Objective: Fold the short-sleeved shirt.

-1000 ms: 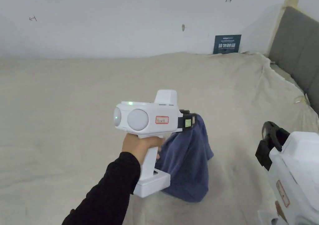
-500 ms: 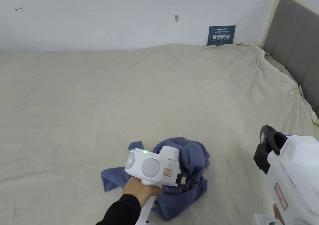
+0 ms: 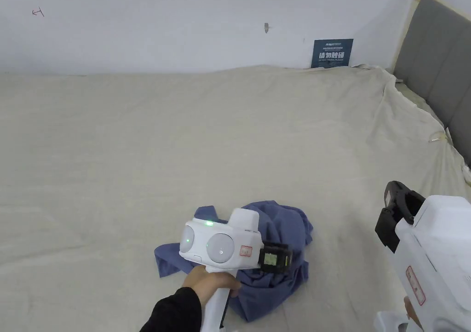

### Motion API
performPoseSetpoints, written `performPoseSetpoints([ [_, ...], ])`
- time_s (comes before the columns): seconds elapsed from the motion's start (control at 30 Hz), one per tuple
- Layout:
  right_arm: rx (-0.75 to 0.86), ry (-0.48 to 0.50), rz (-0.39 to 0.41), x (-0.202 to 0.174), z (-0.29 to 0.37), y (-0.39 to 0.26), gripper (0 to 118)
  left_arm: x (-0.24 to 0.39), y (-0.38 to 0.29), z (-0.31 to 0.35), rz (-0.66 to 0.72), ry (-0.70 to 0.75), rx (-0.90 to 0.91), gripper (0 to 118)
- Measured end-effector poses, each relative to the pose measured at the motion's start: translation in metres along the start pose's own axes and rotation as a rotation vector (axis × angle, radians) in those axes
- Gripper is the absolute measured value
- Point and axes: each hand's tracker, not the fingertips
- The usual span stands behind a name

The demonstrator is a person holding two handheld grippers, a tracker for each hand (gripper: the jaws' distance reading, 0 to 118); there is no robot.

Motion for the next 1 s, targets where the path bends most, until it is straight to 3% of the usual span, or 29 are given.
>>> performPoseSetpoints([
  [0.23,0.031,0.002,0.01,-0.01,0.011,0.015,0,-0.001,0.021,0.097,-0.035,0.164,0.372,113],
  [0.43,0.054,0.008,0.012,-0.014,0.016,0.023,0,-0.016,0.023,0.144,-0.072,0.294,0.464,112],
  [0.53,0.062,0.012,0.016,-0.015,0.018,0.024,0,-0.023,0.01,0.157,-0.063,0.361,0.537,104],
  [0.7,0.068,0.019,0.026,-0.018,0.02,0.025,0,-0.032,-0.018,0.172,-0.048,0.427,0.685,76],
  [0.8,0.071,0.023,0.031,-0.02,0.021,0.025,0,-0.031,-0.031,0.18,-0.068,0.44,0.74,22],
  [0.83,0.072,0.024,0.033,-0.021,0.021,0.025,0,-0.031,-0.034,0.18,-0.073,0.455,0.754,9],
  [0.9,0.072,0.026,0.032,-0.022,0.022,0.025,0,-0.031,-0.038,0.18,-0.084,0.476,0.757,0],
  [1.0,0.074,0.03,0.033,-0.023,0.023,0.025,0,-0.033,-0.04,0.18,-0.086,0.459,0.758,0],
])
